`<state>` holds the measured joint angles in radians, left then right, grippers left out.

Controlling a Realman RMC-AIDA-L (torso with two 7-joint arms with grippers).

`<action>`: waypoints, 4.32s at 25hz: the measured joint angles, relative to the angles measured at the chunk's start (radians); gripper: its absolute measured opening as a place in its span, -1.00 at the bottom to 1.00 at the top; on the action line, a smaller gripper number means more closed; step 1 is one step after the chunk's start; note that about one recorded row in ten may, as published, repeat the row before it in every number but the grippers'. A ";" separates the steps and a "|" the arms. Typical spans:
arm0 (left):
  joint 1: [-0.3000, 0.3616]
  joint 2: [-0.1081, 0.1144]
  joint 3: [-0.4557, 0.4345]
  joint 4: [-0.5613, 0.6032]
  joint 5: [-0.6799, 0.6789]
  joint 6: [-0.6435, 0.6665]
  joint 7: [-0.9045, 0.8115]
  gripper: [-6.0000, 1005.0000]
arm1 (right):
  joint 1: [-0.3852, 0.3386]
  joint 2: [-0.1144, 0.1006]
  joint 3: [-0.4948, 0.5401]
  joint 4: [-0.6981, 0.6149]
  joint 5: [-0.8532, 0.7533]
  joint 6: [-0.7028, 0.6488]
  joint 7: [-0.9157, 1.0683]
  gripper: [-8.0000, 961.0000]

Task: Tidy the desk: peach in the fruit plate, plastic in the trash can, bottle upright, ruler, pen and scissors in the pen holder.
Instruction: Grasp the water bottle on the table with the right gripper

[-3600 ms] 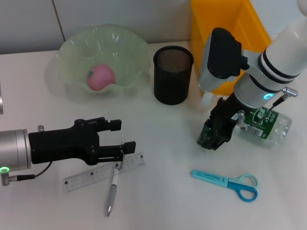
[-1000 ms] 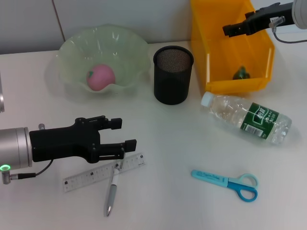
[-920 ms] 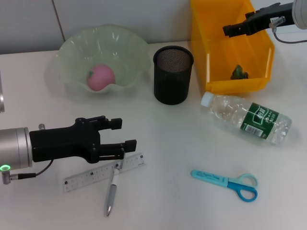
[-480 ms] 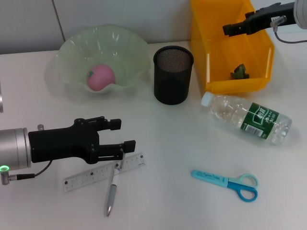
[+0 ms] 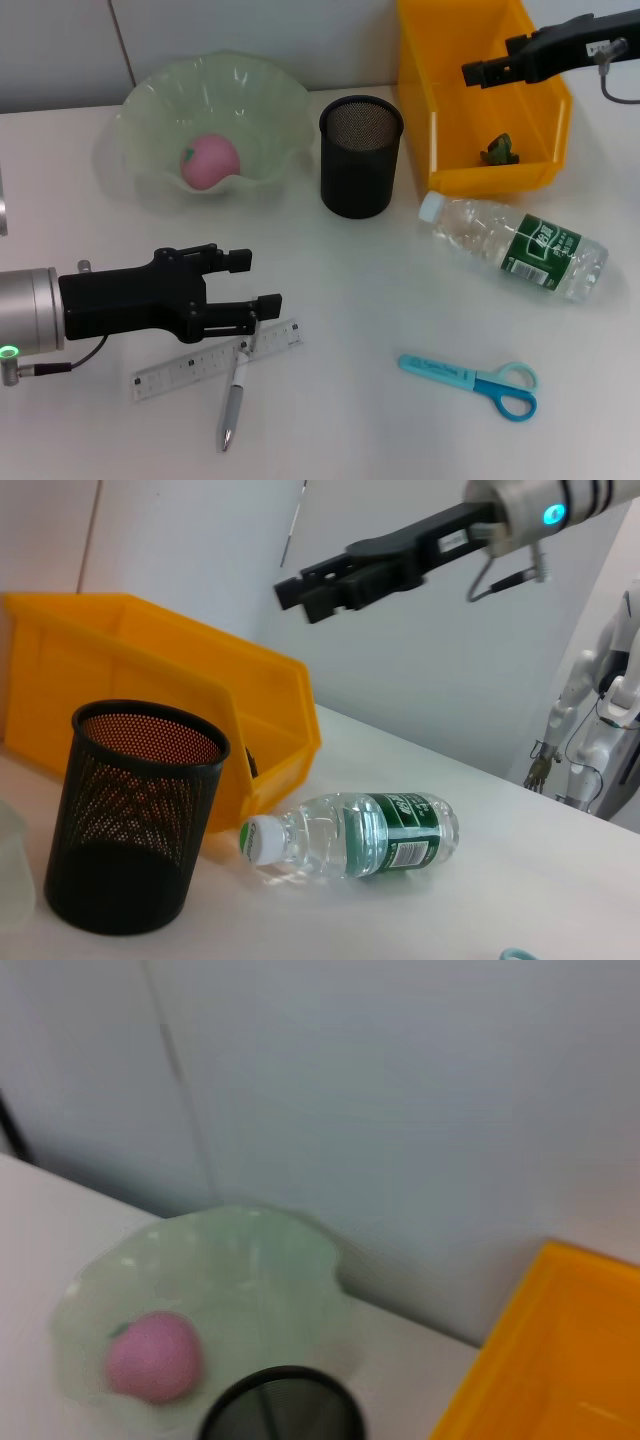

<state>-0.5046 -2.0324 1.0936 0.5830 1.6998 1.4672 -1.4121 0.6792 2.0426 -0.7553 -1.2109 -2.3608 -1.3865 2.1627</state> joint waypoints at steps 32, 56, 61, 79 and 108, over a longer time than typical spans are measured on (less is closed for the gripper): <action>-0.008 0.002 -0.001 0.006 -0.003 -0.002 -0.006 0.62 | 0.069 -0.075 0.011 0.017 -0.260 -0.477 -0.041 0.65; -0.008 0.011 -0.015 0.004 0.001 -0.002 -0.055 0.62 | 0.189 -0.057 -0.223 0.158 -0.504 -0.323 -0.014 0.66; -0.003 0.011 -0.015 0.006 0.001 -0.002 -0.066 0.62 | 0.210 -0.057 -0.248 0.233 -0.507 -0.256 -0.024 0.66; -0.007 0.015 -0.015 0.009 0.001 0.001 -0.067 0.62 | 0.231 -0.044 -0.272 0.397 -0.510 -0.111 -0.030 0.66; -0.010 0.020 -0.015 0.011 0.001 0.004 -0.067 0.62 | 0.224 -0.032 -0.274 0.475 -0.511 -0.019 -0.032 0.63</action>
<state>-0.5145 -2.0125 1.0784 0.5937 1.7011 1.4714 -1.4787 0.9032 2.0110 -1.0293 -0.7361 -2.8719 -1.4058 2.1305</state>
